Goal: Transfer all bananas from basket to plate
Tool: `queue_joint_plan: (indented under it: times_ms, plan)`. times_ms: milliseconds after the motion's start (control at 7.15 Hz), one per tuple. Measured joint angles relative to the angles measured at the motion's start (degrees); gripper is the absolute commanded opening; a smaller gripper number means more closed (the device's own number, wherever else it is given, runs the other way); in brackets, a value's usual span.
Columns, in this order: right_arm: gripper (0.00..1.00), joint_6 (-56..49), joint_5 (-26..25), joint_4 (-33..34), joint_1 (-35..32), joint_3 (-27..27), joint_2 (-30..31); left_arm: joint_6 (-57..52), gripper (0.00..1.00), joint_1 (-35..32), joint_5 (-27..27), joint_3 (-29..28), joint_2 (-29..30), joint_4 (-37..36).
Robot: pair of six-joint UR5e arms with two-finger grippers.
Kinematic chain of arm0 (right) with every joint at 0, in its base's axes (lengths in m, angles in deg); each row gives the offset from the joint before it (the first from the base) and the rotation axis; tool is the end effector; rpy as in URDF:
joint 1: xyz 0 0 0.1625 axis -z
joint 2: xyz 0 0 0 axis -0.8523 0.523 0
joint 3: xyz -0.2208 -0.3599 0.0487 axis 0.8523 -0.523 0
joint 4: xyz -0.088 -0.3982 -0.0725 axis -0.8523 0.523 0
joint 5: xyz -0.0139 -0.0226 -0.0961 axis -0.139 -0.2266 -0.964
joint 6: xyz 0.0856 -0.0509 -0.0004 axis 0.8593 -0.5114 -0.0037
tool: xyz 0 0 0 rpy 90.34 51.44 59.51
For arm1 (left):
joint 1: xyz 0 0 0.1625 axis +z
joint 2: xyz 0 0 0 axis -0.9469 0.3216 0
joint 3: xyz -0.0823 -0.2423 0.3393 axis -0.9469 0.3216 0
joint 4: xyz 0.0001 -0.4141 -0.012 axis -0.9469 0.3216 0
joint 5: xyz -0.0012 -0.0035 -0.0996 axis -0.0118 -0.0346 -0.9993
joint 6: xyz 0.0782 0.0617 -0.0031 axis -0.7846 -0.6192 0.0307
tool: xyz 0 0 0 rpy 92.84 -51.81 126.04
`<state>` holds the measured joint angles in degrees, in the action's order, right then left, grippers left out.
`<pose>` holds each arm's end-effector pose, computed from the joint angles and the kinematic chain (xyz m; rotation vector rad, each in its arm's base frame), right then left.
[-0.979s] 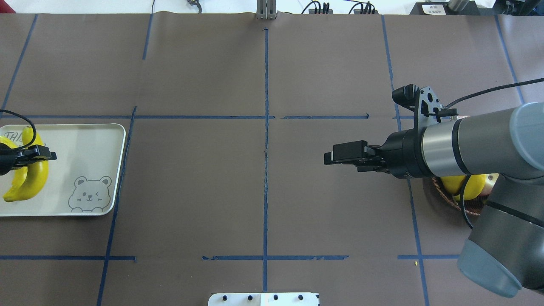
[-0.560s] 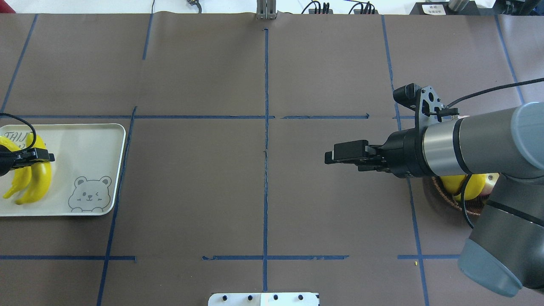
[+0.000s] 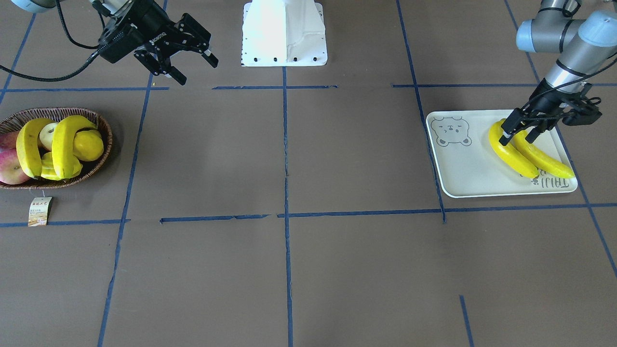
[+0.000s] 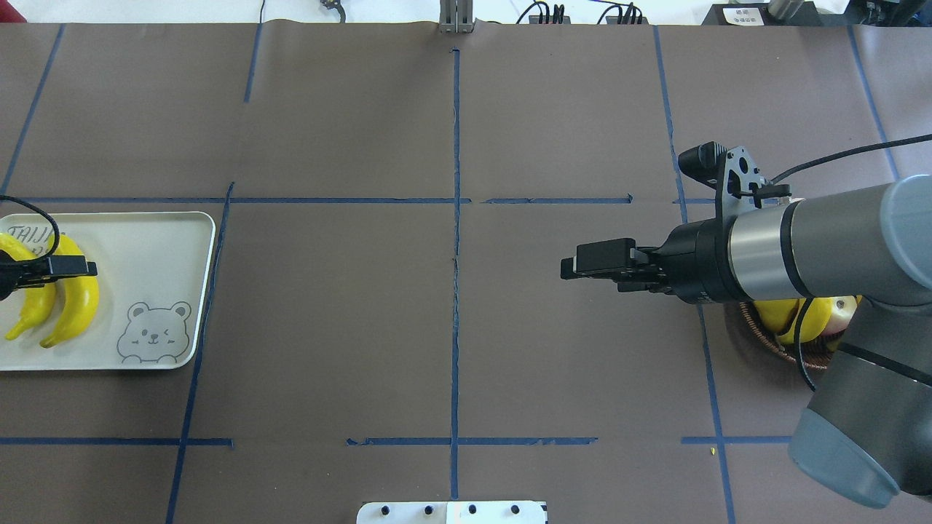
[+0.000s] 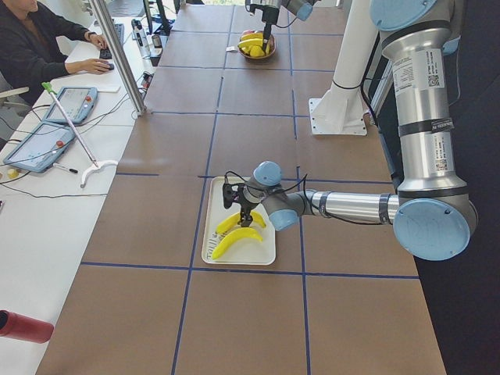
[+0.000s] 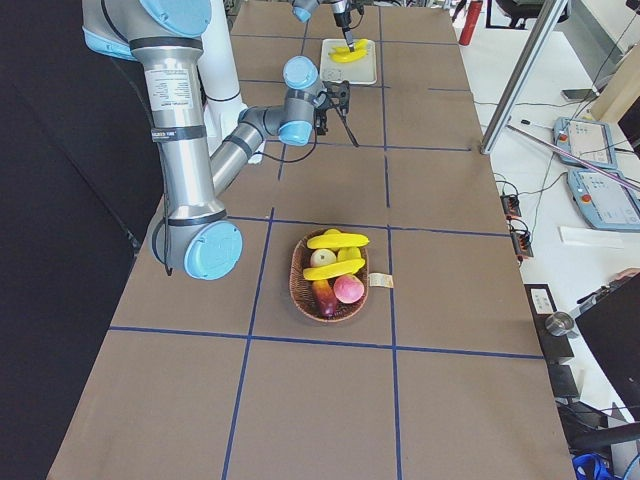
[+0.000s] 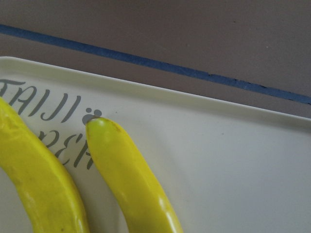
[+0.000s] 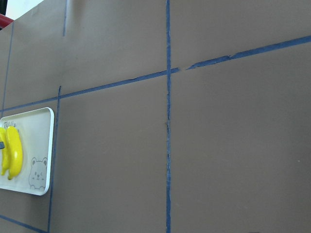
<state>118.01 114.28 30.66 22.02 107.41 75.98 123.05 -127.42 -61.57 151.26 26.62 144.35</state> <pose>-0.3142 -0.3484 0.2477 0.1670 -1.3278 0.1507 0.1760 -0.4163 0.5770 0.2091 1.0176 -0.3383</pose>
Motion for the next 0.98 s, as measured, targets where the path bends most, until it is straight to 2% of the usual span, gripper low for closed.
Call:
queue_joint_plan:
  times_ms: [140, 280, 560, 699, 979]
  plan:
    - [1.00, -0.38, -0.39, -0.09, -1.08, 0.02, 2.96, 0.17, 1.00, -5.52, -7.29, 0.35, 1.91, -0.25]
    - [1.00, -2.14, -0.64, -0.19, -2.35, 0.01, 6.86, 0.56, 1.00, -9.13, -12.22, 0.41, 4.24, -0.48]
    - [1.00, -11.04, -0.28, -0.97, -4.87, 0.05, 15.26, 3.04, 1.00, -11.07, -14.87, 0.33, 8.00, -0.65]
    - [1.00, -15.84, -0.06, -3.68, -6.11, -0.48, 19.76, 4.73, 1.00, -11.16, -15.01, 0.39, 9.09, -0.67]
    - [1.00, -21.11, 2.53, -16.69, -9.33, -7.27, 26.57, 5.81, 1.00, -11.03, -15.05, -0.74, 11.11, -0.71]
